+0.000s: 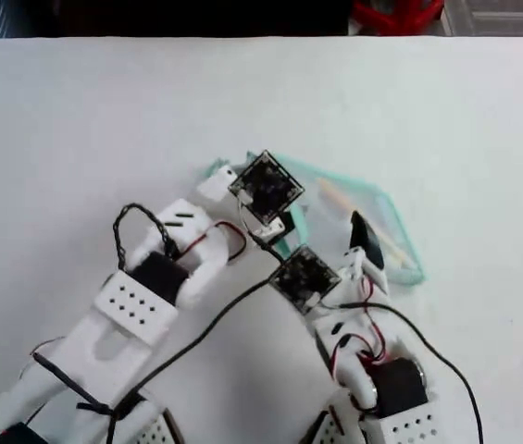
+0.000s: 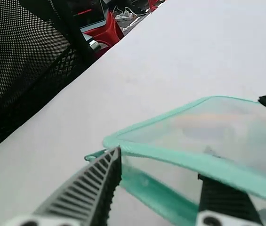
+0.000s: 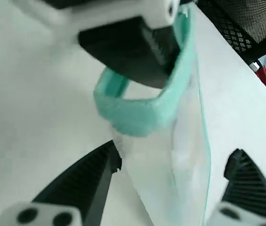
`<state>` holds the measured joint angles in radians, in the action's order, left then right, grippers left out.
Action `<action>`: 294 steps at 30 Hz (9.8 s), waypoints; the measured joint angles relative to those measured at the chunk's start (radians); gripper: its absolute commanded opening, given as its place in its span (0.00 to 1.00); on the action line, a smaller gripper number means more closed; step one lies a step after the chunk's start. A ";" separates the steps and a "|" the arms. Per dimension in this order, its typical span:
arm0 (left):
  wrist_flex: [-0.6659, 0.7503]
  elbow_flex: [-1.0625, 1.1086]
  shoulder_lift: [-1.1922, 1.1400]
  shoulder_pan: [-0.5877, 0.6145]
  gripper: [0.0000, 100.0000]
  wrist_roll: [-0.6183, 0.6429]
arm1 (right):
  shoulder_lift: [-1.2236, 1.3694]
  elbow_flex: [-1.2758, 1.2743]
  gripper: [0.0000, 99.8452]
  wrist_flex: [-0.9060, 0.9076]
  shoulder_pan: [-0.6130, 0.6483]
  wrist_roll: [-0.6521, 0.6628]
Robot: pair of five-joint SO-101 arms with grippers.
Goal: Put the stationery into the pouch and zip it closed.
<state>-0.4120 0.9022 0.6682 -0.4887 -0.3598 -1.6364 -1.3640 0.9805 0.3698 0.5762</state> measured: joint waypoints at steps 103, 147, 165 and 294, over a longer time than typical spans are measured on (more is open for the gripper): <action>0.881 0.420 -0.235 0.261 0.24 0.296 | 0.003 0.399 0.02 0.120 0.186 -0.267; -0.106 0.172 0.591 0.226 0.02 0.235 | 0.130 0.244 0.02 -0.038 0.250 -0.167; -0.146 0.135 0.592 0.219 0.02 0.235 | -0.054 0.244 0.01 -0.043 0.247 -0.285; -0.404 -0.066 0.646 0.233 0.02 0.296 | -0.153 0.087 0.28 -0.244 0.184 -0.307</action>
<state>-0.8155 0.8362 1.3142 -0.2555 -0.0637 -1.7898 -1.2766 0.7365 0.5539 0.2693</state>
